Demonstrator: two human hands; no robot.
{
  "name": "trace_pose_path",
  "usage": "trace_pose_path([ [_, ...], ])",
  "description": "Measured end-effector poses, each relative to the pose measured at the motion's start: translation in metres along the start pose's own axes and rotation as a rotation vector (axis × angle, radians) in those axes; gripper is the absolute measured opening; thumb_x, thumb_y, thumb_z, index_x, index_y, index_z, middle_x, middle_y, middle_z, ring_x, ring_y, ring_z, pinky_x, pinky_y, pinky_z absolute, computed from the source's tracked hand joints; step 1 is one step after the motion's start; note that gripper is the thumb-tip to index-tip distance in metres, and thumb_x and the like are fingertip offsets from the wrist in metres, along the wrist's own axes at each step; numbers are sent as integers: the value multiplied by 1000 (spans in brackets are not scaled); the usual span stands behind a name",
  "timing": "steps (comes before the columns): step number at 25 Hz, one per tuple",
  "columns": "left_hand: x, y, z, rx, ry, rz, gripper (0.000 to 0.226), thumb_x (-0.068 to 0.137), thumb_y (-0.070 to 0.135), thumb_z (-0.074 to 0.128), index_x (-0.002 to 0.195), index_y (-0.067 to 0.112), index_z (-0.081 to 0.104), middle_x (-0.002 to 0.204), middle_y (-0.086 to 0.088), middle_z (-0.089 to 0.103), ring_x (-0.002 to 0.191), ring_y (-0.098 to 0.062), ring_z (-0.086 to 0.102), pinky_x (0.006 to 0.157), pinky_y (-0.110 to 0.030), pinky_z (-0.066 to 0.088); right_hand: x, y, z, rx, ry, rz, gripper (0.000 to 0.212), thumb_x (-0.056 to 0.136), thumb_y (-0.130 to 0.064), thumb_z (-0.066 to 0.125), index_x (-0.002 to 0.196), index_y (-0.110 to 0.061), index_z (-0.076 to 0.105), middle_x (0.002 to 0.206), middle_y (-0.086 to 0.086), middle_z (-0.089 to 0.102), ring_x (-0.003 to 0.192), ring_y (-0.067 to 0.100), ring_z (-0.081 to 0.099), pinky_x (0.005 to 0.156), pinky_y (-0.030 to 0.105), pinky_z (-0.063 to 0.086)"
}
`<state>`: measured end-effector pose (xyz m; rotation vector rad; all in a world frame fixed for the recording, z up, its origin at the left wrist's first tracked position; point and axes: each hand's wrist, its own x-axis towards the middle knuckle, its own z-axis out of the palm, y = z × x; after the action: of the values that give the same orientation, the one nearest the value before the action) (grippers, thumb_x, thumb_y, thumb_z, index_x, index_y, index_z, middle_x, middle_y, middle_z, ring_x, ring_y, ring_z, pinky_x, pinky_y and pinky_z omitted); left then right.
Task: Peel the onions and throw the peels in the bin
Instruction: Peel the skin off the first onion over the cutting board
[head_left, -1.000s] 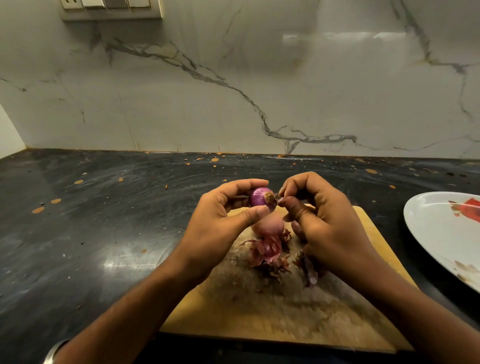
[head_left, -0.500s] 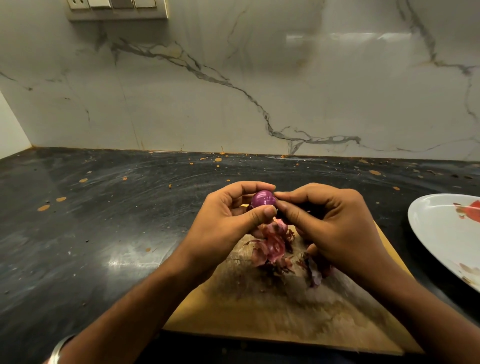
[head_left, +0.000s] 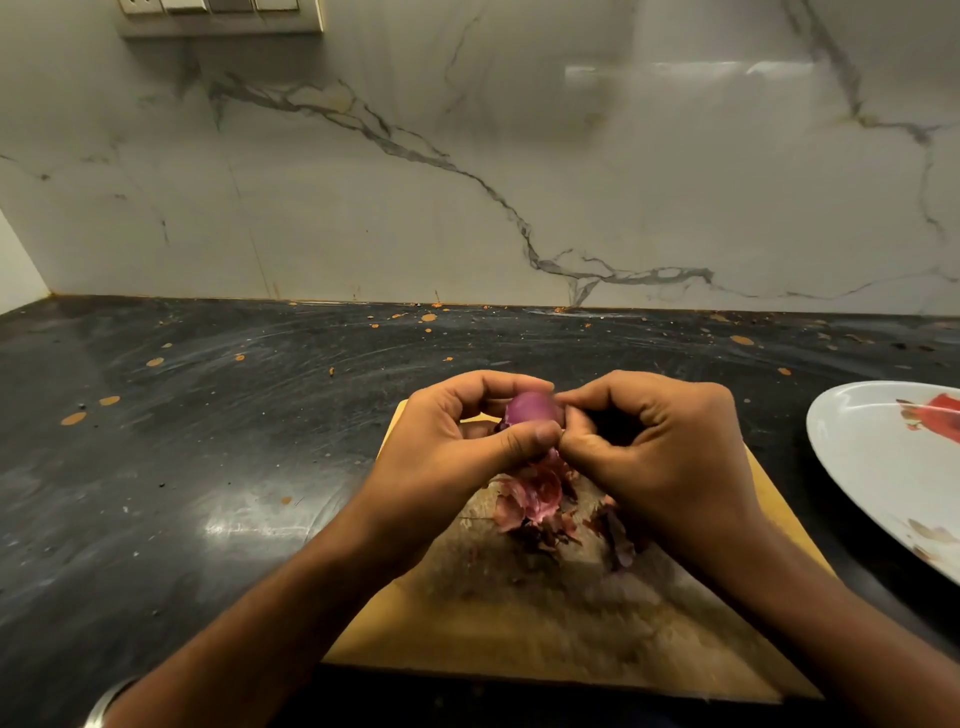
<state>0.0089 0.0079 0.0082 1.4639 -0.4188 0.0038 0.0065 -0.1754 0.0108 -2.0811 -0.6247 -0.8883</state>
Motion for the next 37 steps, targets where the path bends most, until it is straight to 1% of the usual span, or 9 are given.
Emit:
trace_pose_path([
  [4, 4, 2, -3, -108, 24, -102, 39, 75, 24, 70, 110, 6, 68, 91, -11, 75, 73, -19, 72, 61, -22, 58, 1, 1, 1, 184, -68, 60, 18, 88, -7, 73, 102, -16, 79, 88, -10, 76, 81, 3, 72, 67, 18, 56],
  [7, 5, 3, -5, -149, 18, -150, 44, 76, 28, 68, 111, 1, 66, 87, -9, 74, 67, -15, 68, 58, -19, 57, 2, 2, 1, 222, -102, 65, 17, 88, -7, 73, 102, -15, 79, 86, -9, 76, 77, 5, 71, 60, 15, 54],
  [10, 3, 2, -2, -139, 0, -160, 45, 75, 27, 70, 110, -1, 65, 84, -11, 73, 66, -16, 68, 57, -20, 56, 1, 2, 3, 100, -59, 22, 10, 83, -5, 76, 90, -12, 80, 78, -4, 75, 69, 9, 70, 60, 30, 56],
  [13, 2, 0, 0, -114, -21, -166, 46, 73, 26, 73, 110, 0, 64, 83, -11, 73, 68, -17, 70, 58, -21, 57, -1, 2, 5, -35, -19, -41, 7, 80, -4, 75, 84, -10, 78, 73, -4, 72, 64, 8, 66, 57, 29, 52],
  [21, 6, 0, -4, -294, -25, -206, 38, 84, 28, 63, 115, 7, 66, 94, -12, 73, 74, -19, 71, 63, -21, 59, 0, 9, 7, 308, -11, 319, 11, 89, -10, 72, 91, -19, 78, 73, -6, 75, 66, 9, 73, 57, 21, 54],
  [27, 7, 1, -7, -322, 2, -199, 42, 81, 15, 66, 122, 5, 63, 94, -12, 73, 72, -15, 70, 59, -19, 57, 3, 6, 1, 238, -174, 320, 21, 79, -14, 82, 96, -25, 79, 85, -11, 77, 78, 2, 73, 69, 21, 59],
  [31, 6, 2, -7, -293, -28, -184, 40, 83, 24, 66, 118, 6, 62, 94, -13, 73, 74, -18, 71, 60, -21, 58, 5, 2, -2, 363, -168, 319, 28, 79, -26, 78, 107, -22, 77, 92, -6, 78, 86, 6, 74, 75, 25, 60],
  [35, 5, 2, -7, -221, -44, -186, 45, 78, 30, 69, 115, 6, 65, 98, -16, 73, 78, -20, 70, 62, -21, 59, 6, 5, -3, 419, -175, 322, 13, 83, -14, 76, 96, -16, 80, 78, -8, 78, 68, 0, 70, 57, 10, 50],
  [37, 6, 2, -7, -212, -42, -185, 43, 78, 28, 68, 114, 5, 64, 96, -15, 73, 76, -20, 70, 61, -21, 59, 6, 6, -4, 346, -186, 264, 14, 87, -12, 74, 99, -16, 80, 80, -9, 78, 71, -1, 71, 59, 9, 50],
])
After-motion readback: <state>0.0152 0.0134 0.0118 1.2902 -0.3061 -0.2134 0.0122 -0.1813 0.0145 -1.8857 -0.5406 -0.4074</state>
